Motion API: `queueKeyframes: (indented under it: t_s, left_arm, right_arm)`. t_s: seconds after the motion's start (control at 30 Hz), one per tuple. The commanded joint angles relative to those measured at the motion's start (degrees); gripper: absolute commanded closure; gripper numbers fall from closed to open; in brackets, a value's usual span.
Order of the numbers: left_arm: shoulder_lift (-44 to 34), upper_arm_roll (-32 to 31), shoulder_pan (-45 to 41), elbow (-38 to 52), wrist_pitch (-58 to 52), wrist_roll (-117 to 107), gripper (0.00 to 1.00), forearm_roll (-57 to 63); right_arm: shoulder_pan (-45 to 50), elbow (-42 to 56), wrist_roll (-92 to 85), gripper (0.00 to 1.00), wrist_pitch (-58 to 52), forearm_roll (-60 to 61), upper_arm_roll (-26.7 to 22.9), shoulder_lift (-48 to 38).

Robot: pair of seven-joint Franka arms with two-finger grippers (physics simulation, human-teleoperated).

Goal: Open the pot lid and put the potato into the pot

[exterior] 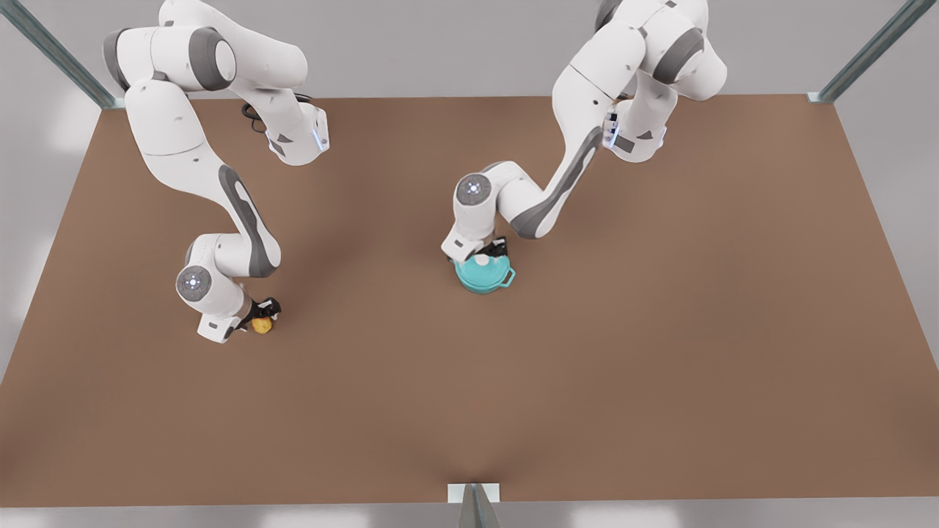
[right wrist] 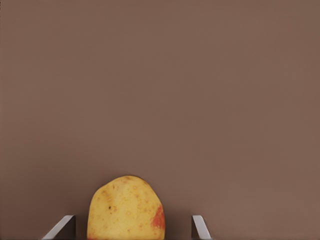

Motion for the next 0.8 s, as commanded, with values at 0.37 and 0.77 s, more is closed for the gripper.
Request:
queueKeyframes:
  t_s: [0.37, 0.77]
  left_arm:
    - [1.2, 0.2, 0.1, -0.9, 2.9, -6.2, 0.60, 1.5]
    - [0.8, 0.4, 10.7, 9.6, -12.1, 14.0, 0.69, 1.5]
  right_arm:
    - [0.2, 0.0, -3.0, 0.51, -5.8, 0.5, 0.9, -4.0]
    - [0.6, 7.2, -2.7, 0.53, -17.9, 0.7, 15.2, -11.5]
